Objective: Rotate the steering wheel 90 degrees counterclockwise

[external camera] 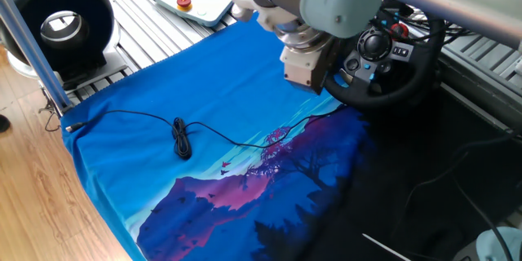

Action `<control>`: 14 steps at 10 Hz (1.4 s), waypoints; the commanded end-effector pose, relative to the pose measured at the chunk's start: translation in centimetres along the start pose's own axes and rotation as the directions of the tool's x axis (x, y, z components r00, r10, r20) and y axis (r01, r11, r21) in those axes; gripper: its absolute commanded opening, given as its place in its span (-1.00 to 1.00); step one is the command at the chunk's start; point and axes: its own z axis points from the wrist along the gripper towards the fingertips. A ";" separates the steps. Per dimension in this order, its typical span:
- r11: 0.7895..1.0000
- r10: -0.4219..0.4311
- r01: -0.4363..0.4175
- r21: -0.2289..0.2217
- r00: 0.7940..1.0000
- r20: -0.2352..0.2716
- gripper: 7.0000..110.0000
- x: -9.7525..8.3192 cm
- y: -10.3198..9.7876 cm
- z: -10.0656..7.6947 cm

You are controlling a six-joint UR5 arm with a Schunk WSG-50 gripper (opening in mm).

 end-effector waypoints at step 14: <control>0.980 -0.086 0.075 -0.186 0.995 -0.047 -1.00 -0.3 4.1 -2.8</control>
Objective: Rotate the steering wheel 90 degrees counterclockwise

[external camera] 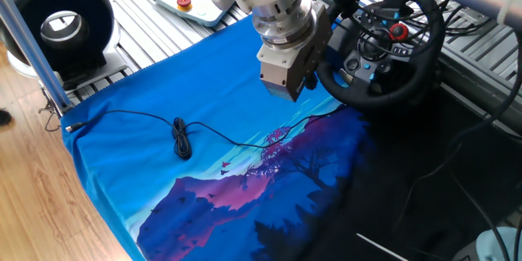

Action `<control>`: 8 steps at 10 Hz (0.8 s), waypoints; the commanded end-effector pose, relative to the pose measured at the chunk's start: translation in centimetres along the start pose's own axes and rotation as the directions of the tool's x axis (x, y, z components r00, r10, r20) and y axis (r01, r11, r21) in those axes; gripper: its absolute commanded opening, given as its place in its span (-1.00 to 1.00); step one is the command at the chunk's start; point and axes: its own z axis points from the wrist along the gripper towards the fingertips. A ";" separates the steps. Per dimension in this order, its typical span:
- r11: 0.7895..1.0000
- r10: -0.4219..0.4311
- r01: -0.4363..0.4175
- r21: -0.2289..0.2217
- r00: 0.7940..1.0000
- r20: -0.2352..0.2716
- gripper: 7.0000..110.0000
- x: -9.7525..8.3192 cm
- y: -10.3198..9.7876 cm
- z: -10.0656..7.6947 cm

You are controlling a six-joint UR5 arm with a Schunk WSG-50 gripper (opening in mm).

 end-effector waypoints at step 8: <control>0.999 -0.044 0.044 0.004 0.998 -0.045 -1.00 0.7 -0.8 0.0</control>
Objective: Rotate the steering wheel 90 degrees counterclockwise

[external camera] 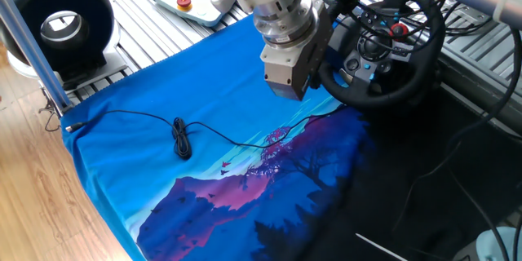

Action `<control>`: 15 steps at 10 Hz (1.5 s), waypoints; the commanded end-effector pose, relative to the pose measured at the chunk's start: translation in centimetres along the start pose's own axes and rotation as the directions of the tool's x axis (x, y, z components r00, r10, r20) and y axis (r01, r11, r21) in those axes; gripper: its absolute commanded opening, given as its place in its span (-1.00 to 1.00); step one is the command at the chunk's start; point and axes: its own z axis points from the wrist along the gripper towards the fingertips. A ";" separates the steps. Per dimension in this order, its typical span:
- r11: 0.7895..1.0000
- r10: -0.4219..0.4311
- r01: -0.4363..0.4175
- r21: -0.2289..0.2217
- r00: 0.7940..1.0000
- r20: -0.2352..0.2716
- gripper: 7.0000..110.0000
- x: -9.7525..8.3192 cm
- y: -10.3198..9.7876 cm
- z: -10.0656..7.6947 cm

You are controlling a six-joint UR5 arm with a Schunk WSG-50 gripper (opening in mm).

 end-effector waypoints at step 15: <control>1.000 0.011 -0.010 0.014 0.999 -0.043 -1.00 0.9 -2.0 -1.6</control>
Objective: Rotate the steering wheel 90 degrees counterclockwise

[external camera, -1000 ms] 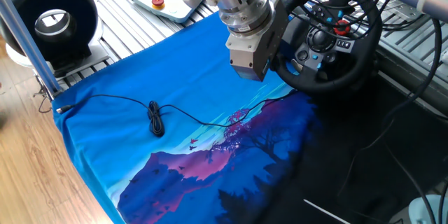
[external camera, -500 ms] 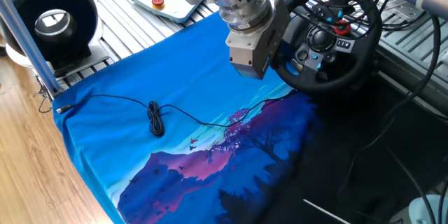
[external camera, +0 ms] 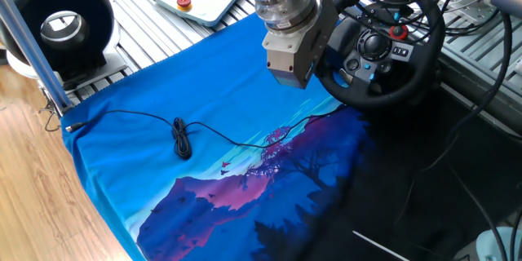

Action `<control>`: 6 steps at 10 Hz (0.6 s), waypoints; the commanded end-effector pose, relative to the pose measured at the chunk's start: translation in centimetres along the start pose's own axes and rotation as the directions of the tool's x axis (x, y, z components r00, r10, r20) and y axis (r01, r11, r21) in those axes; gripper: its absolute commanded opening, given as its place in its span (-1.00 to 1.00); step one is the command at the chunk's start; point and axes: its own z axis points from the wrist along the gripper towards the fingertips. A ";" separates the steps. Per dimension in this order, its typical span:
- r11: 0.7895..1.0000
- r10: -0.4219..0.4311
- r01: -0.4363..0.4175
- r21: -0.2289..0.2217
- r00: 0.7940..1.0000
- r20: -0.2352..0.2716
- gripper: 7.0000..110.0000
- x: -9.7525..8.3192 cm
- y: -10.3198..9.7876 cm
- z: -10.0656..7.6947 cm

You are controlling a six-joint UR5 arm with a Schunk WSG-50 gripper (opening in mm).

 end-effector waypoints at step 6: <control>1.000 -0.020 0.020 0.005 1.000 -0.006 -1.00 0.1 -0.2 0.1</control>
